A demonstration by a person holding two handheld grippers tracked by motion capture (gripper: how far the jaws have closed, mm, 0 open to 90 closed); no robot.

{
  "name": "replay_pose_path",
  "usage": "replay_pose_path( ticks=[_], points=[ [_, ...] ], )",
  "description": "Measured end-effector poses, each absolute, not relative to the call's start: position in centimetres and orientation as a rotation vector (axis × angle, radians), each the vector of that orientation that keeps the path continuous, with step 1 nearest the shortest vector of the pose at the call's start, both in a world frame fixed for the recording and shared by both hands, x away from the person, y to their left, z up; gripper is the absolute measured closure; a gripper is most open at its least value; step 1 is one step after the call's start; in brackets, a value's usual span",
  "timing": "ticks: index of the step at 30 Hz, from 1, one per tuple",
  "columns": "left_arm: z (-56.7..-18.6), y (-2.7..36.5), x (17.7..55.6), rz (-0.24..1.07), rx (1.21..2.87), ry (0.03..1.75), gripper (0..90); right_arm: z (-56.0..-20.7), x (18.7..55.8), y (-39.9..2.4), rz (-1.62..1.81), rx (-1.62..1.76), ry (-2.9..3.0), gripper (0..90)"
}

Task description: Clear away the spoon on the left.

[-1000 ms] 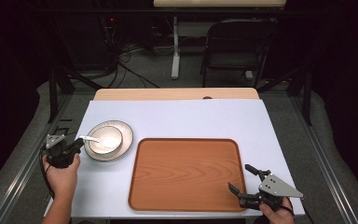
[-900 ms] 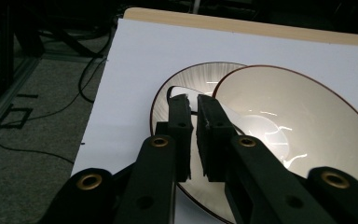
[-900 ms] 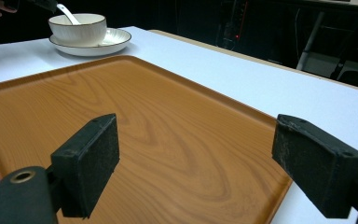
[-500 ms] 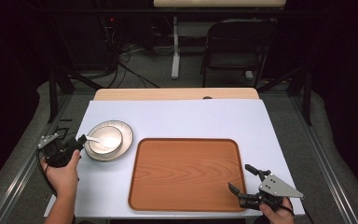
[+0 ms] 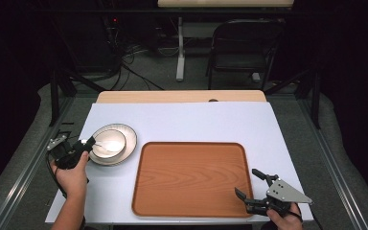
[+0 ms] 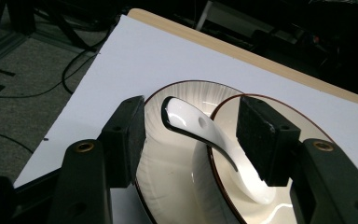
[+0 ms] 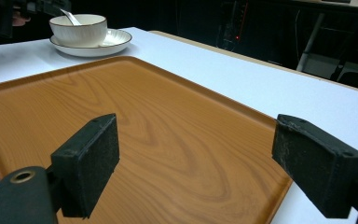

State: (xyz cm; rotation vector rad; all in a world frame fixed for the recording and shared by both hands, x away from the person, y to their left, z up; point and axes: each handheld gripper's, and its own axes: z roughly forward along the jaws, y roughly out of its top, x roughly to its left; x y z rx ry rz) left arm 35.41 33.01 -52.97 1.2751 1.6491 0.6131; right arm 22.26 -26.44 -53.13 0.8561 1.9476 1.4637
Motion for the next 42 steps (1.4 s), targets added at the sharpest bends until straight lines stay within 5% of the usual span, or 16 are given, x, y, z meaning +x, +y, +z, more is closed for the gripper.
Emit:
replay_pose_path(
  ticks=[8,42],
  points=[
    [-53.7,32.6,36.3,0.606,1.247,1.653,44.7,-53.1,22.2,-26.5,1.466,0.854,1.946,14.3],
    [-51.6,30.3,35.7,0.637,1.323,1.507,76.3,-53.1,22.2,-26.4,1.465,0.848,1.952,14.3]
  ],
)
